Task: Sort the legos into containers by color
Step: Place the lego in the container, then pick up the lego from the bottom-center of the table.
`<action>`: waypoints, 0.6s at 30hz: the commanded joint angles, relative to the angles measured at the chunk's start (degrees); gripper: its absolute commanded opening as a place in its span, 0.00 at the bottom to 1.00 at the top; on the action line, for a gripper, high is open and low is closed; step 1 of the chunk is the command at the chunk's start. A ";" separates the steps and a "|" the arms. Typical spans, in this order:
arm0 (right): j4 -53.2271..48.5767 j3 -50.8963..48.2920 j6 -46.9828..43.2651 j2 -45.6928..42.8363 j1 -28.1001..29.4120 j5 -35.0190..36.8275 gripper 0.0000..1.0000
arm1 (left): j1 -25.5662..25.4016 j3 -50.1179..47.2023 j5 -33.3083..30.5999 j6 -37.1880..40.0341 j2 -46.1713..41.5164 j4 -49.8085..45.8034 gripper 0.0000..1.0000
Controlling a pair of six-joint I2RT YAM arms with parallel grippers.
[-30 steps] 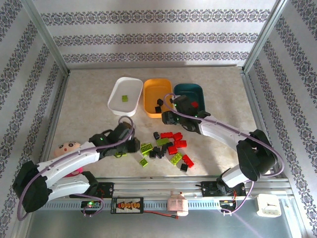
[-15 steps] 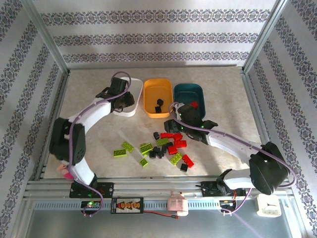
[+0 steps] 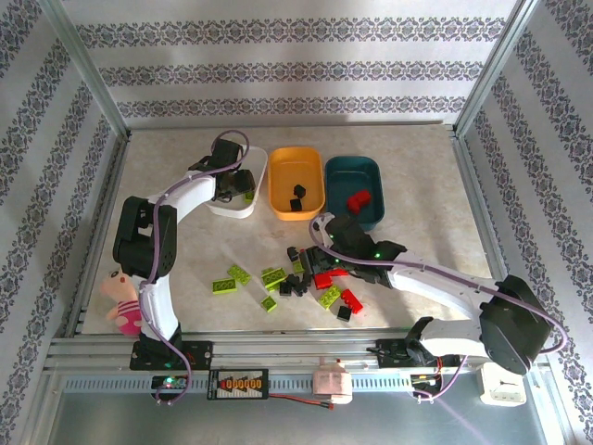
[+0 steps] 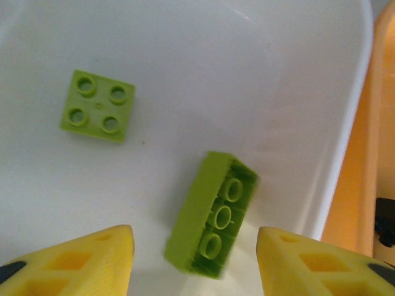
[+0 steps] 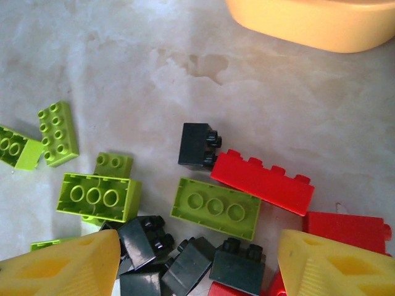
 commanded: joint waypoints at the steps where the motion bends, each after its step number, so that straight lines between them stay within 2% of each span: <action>1: -0.78 -0.68 0.58 -1.57 1.58 -1.05 0.68 | 0.32 -1.68 2.91 -0.87 -7.71 2.09 0.59; 9: -1.44 1.94 2.47 3.31 10.97 -0.80 0.69 | -1.82 -20.49 7.54 -4.84 -31.36 8.25 0.67; 15: -2.89 7.32 2.65 11.65 20.13 1.66 0.69 | -2.21 -33.41 7.80 -6.67 -49.17 4.33 0.72; 18: -2.97 10.10 2.73 15.94 22.35 2.21 0.69 | -2.21 -36.87 7.24 -6.68 -56.18 1.12 0.76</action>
